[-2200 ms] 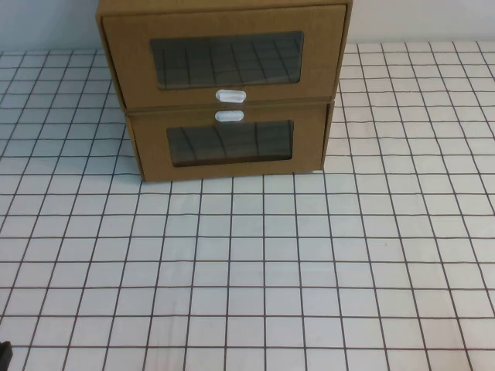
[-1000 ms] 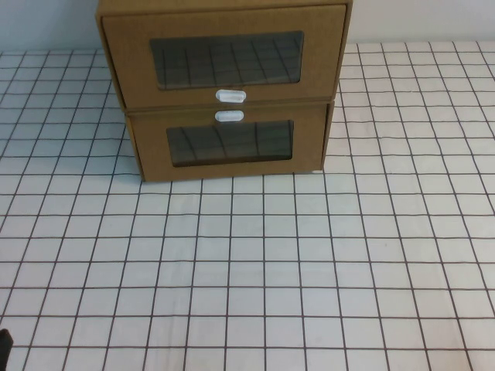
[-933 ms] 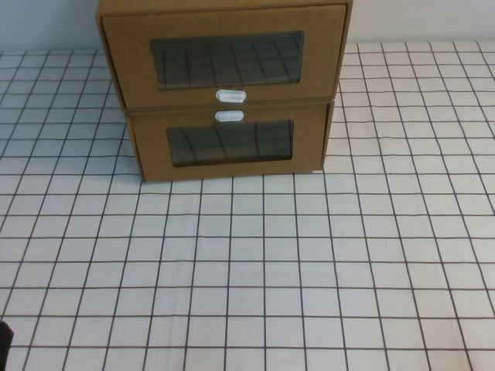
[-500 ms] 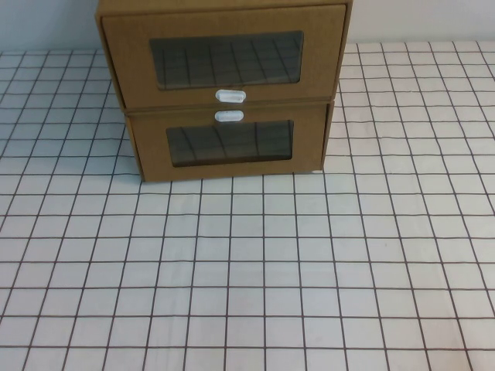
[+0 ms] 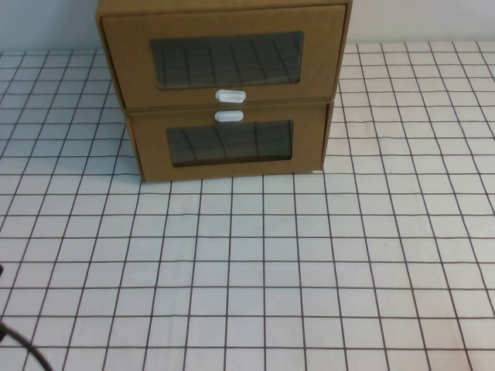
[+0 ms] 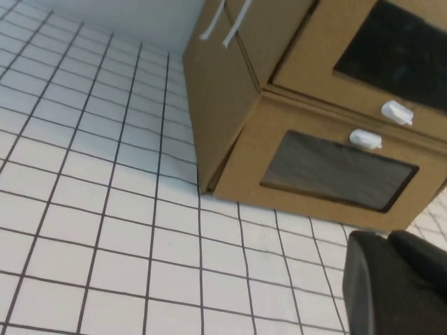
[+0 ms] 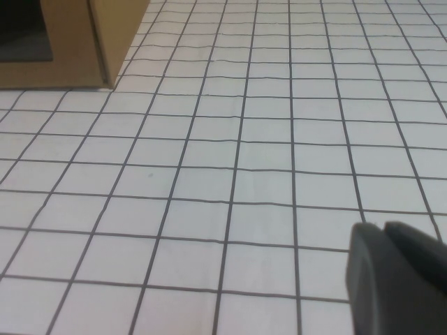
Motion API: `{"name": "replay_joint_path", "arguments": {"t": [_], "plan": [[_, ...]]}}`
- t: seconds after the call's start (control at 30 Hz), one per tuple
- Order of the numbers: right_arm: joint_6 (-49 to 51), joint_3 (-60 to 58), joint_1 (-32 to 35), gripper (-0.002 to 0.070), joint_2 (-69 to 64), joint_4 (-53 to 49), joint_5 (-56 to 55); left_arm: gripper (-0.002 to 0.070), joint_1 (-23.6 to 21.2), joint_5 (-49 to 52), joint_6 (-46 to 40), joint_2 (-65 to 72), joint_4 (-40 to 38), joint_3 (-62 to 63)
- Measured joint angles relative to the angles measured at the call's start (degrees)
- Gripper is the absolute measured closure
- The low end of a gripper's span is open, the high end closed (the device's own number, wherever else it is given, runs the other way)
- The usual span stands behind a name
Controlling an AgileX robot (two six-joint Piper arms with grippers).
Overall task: Open the shoe box
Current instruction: 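Pull the top drawer of the cardboard box fully open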
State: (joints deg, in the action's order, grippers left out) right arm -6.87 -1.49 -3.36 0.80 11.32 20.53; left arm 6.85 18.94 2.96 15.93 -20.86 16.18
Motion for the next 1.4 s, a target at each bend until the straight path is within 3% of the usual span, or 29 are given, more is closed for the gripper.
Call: {"name": "replay_joint_path", "arguments": {"t": [0.47,0.87,1.17,1.4], "plan": [[0.0,0.0,0.0,0.0689,0.0,0.0,0.0,0.0677,0.0,17.6,-23.5,42.3,-4.5,47.8],[0.0,0.0,0.0,0.0689,0.0,0.0,0.0,0.0677,0.0,35.6,-30.5,76.5,-12.2,91.3],[0.0,0.0,0.0,0.069,0.0,0.0,0.0,0.0677,5.1,37.1,-32.7,92.3,-12.1,107.5],[0.0,0.0,0.0,0.0689,0.0,0.0,0.0,0.0677,7.0,34.5,-32.8,99.7,-12.0,112.0]]}}
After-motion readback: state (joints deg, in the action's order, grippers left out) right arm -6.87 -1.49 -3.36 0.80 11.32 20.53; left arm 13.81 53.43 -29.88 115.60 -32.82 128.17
